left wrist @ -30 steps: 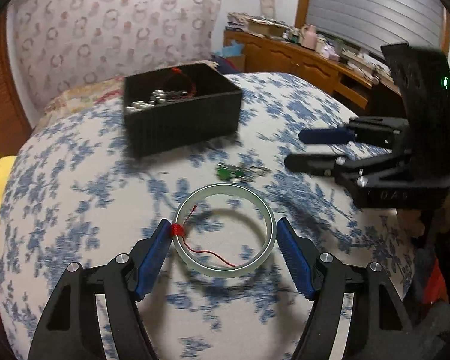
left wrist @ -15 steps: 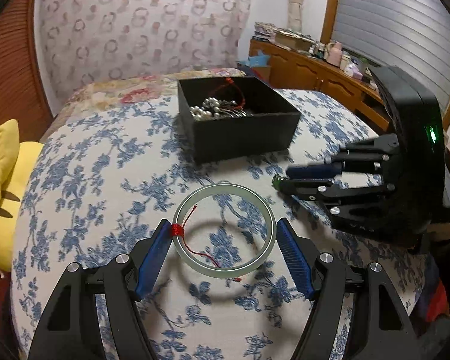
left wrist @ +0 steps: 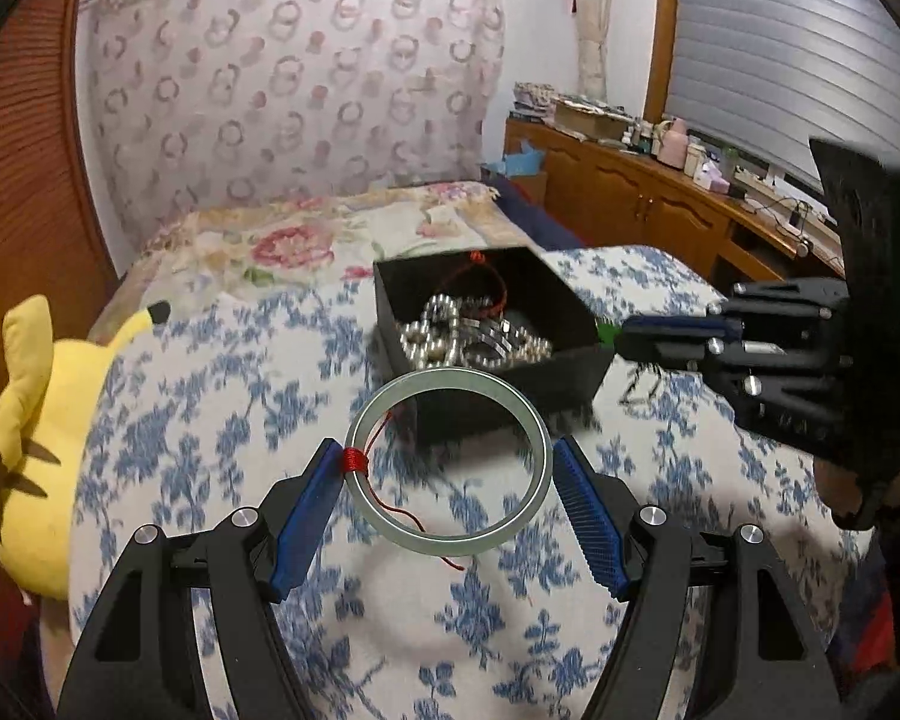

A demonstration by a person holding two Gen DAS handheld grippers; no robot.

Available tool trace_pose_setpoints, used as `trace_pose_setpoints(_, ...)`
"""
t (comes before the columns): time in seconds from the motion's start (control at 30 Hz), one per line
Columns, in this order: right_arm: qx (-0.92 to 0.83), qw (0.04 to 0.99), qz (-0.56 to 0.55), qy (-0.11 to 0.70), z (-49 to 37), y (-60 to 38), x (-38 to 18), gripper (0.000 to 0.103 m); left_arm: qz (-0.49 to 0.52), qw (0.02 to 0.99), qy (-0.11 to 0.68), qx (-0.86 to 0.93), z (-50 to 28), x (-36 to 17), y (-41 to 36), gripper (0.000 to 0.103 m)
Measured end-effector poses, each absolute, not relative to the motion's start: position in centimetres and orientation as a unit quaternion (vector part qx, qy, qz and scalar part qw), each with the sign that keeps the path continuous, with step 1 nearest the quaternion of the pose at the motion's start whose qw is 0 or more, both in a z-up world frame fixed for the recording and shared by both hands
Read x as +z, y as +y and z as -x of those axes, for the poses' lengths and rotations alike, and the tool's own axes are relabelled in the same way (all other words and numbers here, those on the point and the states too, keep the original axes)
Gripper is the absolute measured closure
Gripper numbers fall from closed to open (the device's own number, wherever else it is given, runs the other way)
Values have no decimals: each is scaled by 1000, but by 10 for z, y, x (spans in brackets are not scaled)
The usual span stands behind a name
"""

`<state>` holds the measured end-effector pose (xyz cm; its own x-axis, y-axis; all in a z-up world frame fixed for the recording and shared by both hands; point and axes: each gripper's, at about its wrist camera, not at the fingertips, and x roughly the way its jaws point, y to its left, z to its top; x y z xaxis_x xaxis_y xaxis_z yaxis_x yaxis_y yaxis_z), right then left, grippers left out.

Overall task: Organize jewelry
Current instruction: 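Carry the bangle into the box with the left tool while the right tool drops the pendant in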

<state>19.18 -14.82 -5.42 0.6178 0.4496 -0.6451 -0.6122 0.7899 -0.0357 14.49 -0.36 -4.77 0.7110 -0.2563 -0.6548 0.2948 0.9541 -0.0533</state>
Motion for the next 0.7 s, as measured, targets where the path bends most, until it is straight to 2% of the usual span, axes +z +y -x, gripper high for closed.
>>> trace_pose_setpoints(0.37,277,898,106,325,-251,-148,-54,93,-30,929,339,-148,-176,-38,-13,34)
trace_pose_setpoints(0.7,277,897,72,337,-269,-161,-62,87,-19,924,354,-142,-211,-46,-17,34)
